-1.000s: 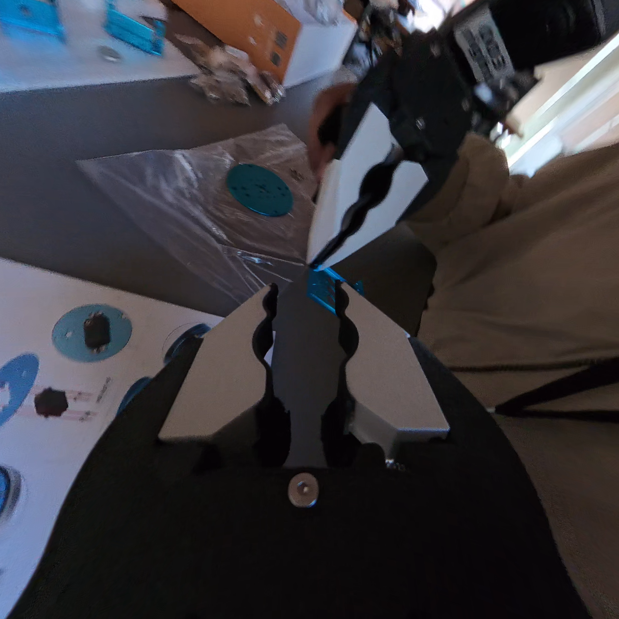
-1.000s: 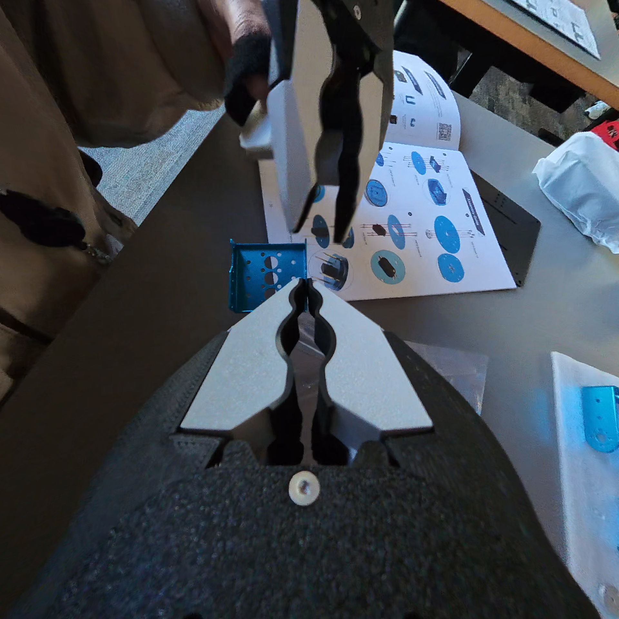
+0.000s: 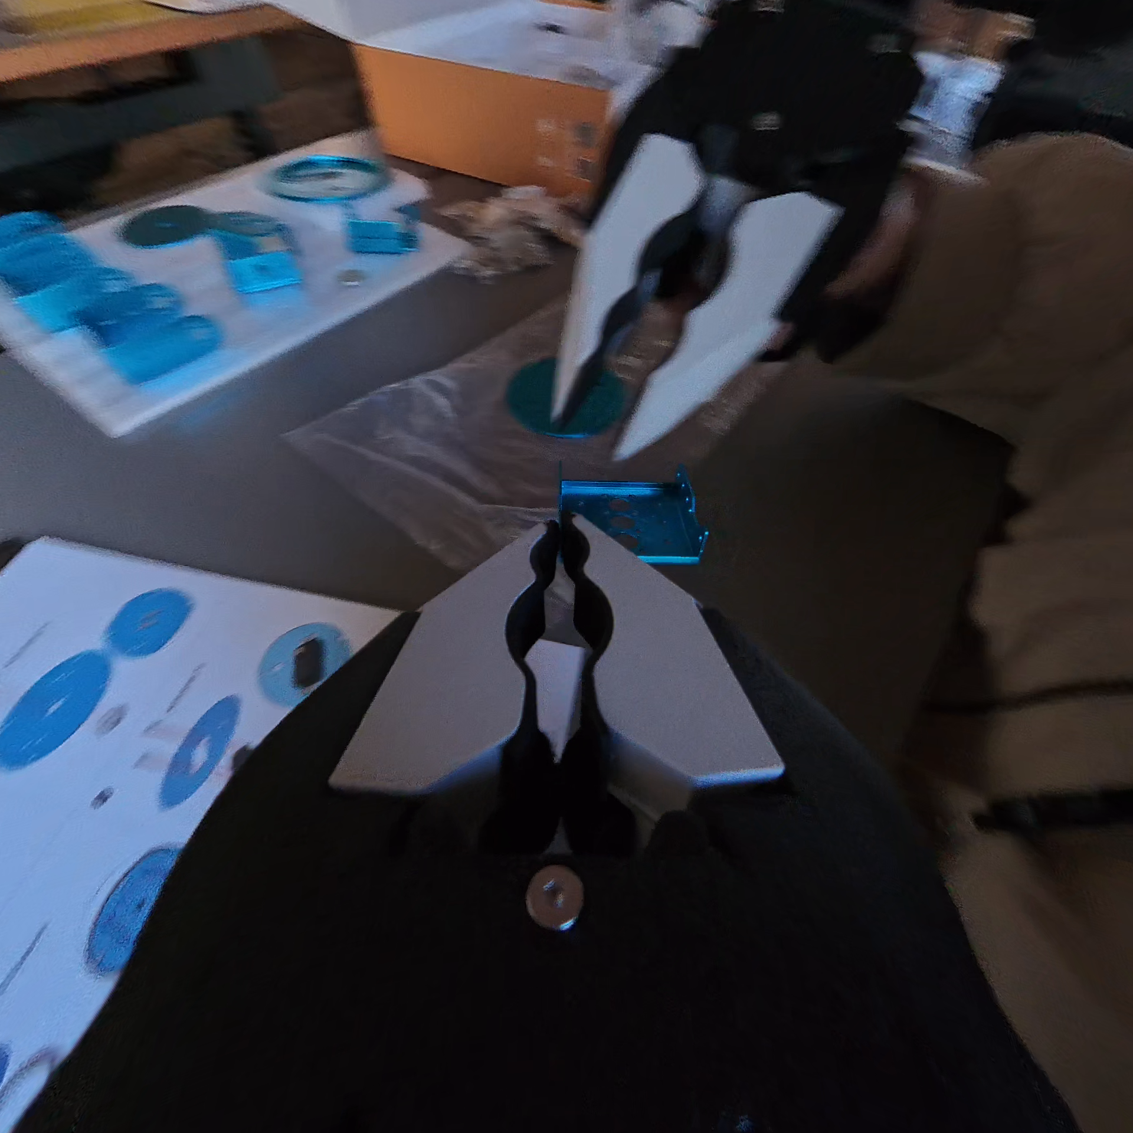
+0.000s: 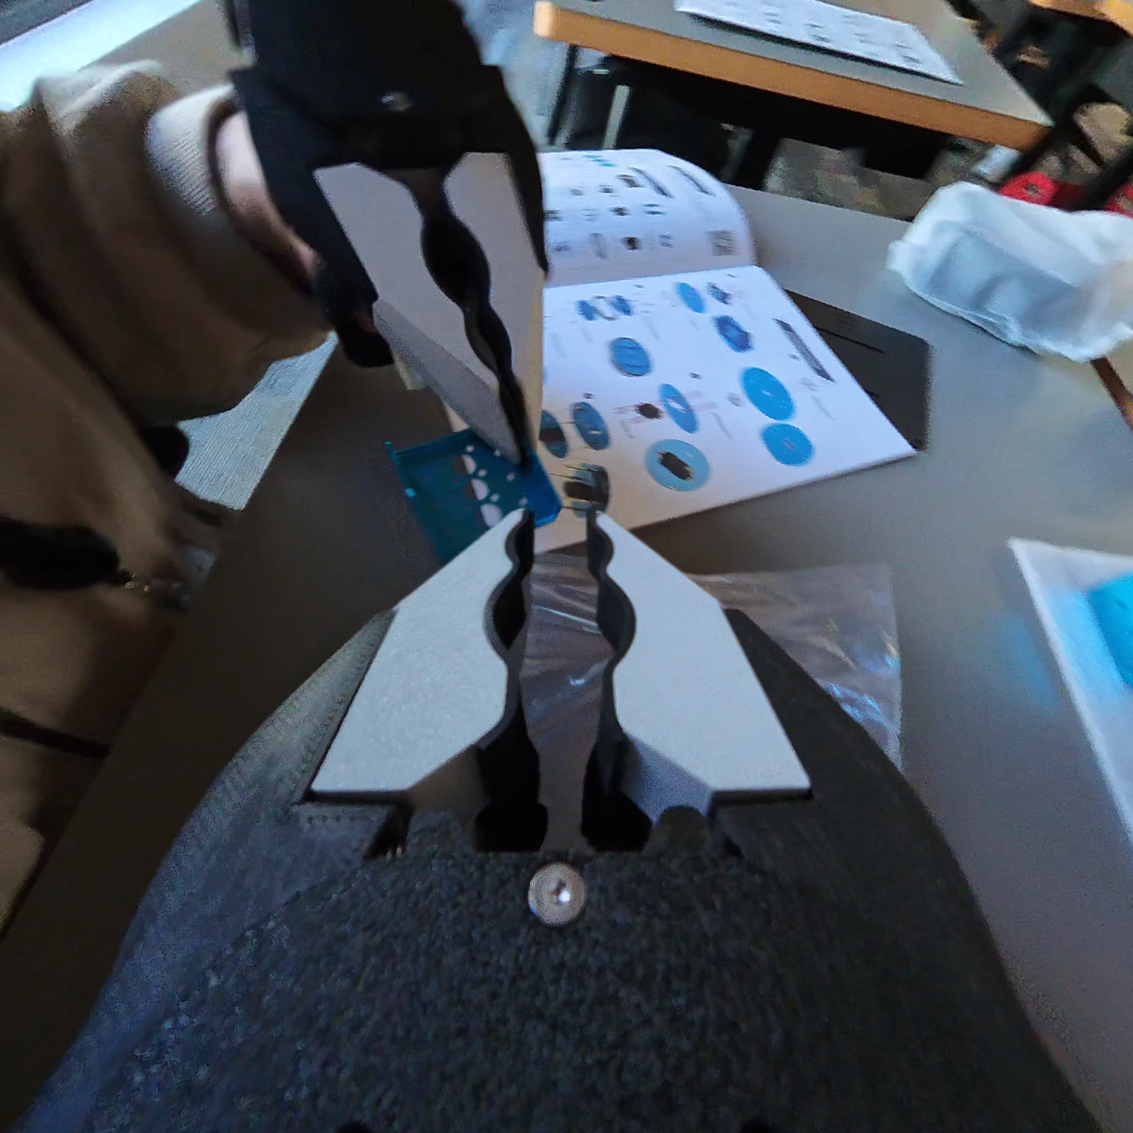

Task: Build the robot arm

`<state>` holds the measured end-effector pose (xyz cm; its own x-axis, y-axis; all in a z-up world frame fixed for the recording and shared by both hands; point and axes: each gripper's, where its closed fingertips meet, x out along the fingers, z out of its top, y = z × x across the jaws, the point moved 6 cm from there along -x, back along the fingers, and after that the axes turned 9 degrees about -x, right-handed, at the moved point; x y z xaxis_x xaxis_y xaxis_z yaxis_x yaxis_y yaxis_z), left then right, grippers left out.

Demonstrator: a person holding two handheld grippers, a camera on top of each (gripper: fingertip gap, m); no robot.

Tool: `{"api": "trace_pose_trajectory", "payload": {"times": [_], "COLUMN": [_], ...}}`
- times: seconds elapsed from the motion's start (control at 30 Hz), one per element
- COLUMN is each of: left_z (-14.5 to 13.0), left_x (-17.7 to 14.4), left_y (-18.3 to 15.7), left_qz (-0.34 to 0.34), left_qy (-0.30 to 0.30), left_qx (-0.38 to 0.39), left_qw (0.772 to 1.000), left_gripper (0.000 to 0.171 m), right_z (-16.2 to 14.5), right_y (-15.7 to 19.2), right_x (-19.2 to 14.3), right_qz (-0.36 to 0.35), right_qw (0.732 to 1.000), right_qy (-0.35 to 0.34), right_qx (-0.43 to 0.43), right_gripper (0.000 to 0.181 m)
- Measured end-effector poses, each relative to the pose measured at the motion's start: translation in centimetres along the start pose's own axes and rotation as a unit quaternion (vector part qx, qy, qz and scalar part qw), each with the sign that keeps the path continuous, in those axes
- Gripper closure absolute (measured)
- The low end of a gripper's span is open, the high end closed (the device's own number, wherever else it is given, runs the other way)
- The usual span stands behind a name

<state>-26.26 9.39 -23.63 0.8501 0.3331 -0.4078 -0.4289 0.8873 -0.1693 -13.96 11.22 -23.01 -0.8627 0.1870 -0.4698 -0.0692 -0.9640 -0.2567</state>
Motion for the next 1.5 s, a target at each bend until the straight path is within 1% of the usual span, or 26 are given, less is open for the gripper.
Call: {"api": "trace_pose_trajectory", "payload": {"times": [0.07, 0.13, 0.17, 0.2, 0.23, 0.3, 0.37, 0.43, 0.5, 0.57, 0.7, 0.87, 0.93, 1.03, 1.1, 1.23, 1.33, 1.4, 1.5], "left_z": [0.2, 0.2, 0.1, 0.0, 0.0, -0.1, -0.1, 0.1, 0.1, 0.1, 0.0, -0.2, -0.1, 0.2, 0.3, 0.8, 0.5, -0.3, -2.0], "left_x": [-0.3, -0.6, -0.6, -0.7, -0.6, -0.2, 0.3, 1.0, 1.4, 1.8, 2.7, 4.6, 5.3, 6.3, 6.5, 5.7, 3.8, 2.4, 0.3], "left_y": [1.5, 2.4, 2.7, 2.7, 2.7, 2.1, 1.5, 0.8, 0.2, -0.4, -1.3, -2.1, -2.3, -2.4, -2.3, -1.0, 1.4, 3.0, 4.4], "left_qz": [0.074, 0.128, 0.158, 0.187, 0.213, 0.251, 0.27, 0.266, 0.26, 0.253, 0.242, 0.184, 0.172, 0.163, 0.156, 0.148, 0.177, 0.2, 0.22], "left_qy": [-0.044, -0.084, -0.099, -0.114, -0.126, -0.138, -0.139, -0.136, -0.13, -0.125, -0.114, -0.087, -0.085, -0.074, -0.072, -0.093, -0.097, -0.078, -0.022], "left_qx": [-0.043, -0.089, -0.1, -0.105, -0.108, -0.102, -0.093, -0.09, -0.087, -0.086, -0.071, -0.093, -0.09, -0.083, -0.087, -0.096, -0.097, -0.114, -0.141], "left_qw": [0.995, 0.984, 0.977, 0.97, 0.963, 0.953, 0.948, 0.95, 0.953, 0.955, 0.961, 0.975, 0.977, 0.98, 0.981, 0.98, 0.975, 0.97, 0.965], "left_gripper": [0.171, 0.171, 0.171, 0.171, 0.171, 0.171, 0.171, 0.171, 0.171, 0.171, 0.171, 0.169, 0.164, 0.153, 0.152, 0.152, 0.152, 0.152, 0.149], "right_z": [0.3, 0.7, 0.5, -0.1, -0.6, -0.3, -0.1, 0.0, -0.1, -0.3, -1.0, -3.0, -3.6, -4.7, -5.8, -8.5, -9.8, -10.5, -11.4], "right_y": [-0.2, 0.2, 0.4, 0.1, 0.4, 1.6, 2.1, 2.1, 2.0, 2.3, 2.8, 2.9, 3.0, 2.6, 2.0, 0.1, -1.1, -1.7, -2.0], "right_x": [-0.9, -1.1, -0.7, -0.4, 0.0, 1.3, 1.9, 1.9, 1.5, 1.2, 0.1, -1.6, -2.5, -4.0, -5.2, -7.4, -8.2, -8.7, -8.9], "right_qz": [-0.016, -0.054, -0.087, -0.15, -0.185, -0.174, -0.191, -0.233, -0.272, -0.273, -0.261, -0.227, -0.231, -0.248, -0.266, -0.304, -0.31, -0.324, -0.333], "right_qw": [0.999, 0.996, 0.993, 0.981, 0.968, 0.957, 0.95, 0.946, 0.94, 0.942, 0.947, 0.95, 0.949, 0.947, 0.942, 0.925, 0.92, 0.913, 0.909], "right_qy": [-0.01, -0.016, -0.004, 0.017, 0.02, -0.037, -0.06, -0.055, -0.047, -0.036, -0.03, -0.023, -0.018, 0.011, 0.033, 0.085, 0.114, 0.129, 0.152], "right_qx": [0.044, 0.065, 0.083, 0.123, 0.167, 0.228, 0.24, 0.219, 0.201, 0.191, 0.185, 0.213, 0.213, 0.203, 0.202, 0.21, 0.212, 0.209, 0.198], "right_gripper": [0.152, 0.149, 0.147, 0.14, 0.14, 0.119, 0.116, 0.119, 0.126, 0.136, 0.138, 0.138, 0.138, 0.138, 0.138, 0.138, 0.138, 0.138, 0.138]}}
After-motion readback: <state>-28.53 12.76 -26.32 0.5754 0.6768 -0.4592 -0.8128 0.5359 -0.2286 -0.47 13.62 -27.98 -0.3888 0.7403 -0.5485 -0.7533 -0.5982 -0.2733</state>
